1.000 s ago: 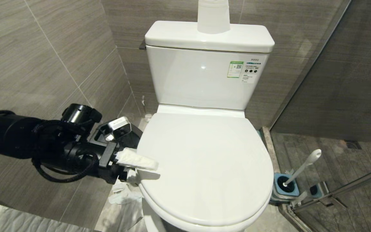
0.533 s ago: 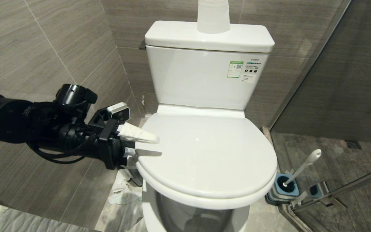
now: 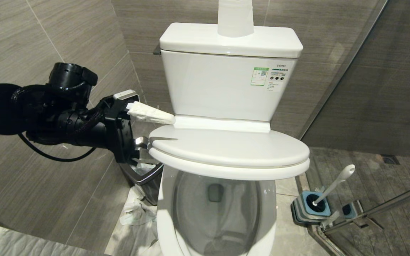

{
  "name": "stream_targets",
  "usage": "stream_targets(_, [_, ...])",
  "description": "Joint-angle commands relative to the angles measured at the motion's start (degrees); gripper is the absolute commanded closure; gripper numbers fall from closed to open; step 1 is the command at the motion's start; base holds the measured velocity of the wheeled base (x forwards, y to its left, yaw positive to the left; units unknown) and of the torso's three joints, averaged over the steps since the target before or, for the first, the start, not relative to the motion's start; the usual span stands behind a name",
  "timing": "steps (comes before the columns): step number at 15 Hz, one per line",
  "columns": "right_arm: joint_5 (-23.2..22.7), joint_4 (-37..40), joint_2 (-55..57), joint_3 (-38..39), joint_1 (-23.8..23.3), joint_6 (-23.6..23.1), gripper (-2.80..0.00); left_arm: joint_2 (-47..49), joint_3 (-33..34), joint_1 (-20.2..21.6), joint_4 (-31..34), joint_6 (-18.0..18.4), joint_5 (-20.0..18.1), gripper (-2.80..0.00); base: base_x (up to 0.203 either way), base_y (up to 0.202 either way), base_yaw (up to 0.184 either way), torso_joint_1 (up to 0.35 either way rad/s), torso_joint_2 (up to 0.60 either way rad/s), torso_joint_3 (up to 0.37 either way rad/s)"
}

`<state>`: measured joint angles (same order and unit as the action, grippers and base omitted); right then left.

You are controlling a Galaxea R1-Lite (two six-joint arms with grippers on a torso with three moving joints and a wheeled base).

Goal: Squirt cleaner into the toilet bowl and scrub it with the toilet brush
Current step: Use the left hand to lift the toilet lid slightly

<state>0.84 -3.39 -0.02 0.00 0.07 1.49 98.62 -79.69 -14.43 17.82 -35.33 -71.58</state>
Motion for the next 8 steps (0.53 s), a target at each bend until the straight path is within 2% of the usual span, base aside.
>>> stream_targets(1, [0.0,0.0,0.0,1.4,0.0,0.0,0.00,-0.3,-1.2,0.0,0.1,-0.5,-0.5,-2.80,0.000,0.000,0.000,0.000,0.00,0.000])
stream_targets(4, [0.0,0.0,0.0,1.4,0.0,0.0,0.00,-0.7,-4.4,-0.2,0.1,-2.7,-0.7,-2.80,0.000,0.000,0.000,0.000,0.00,0.000])
stream_targets(8, [0.0,0.0,0.0,1.4,0.0,0.0,0.00,0.2,-12.1,-1.0,-0.3,-12.3,-0.8,-2.80,0.000,0.000,0.000,0.000,0.00,0.000])
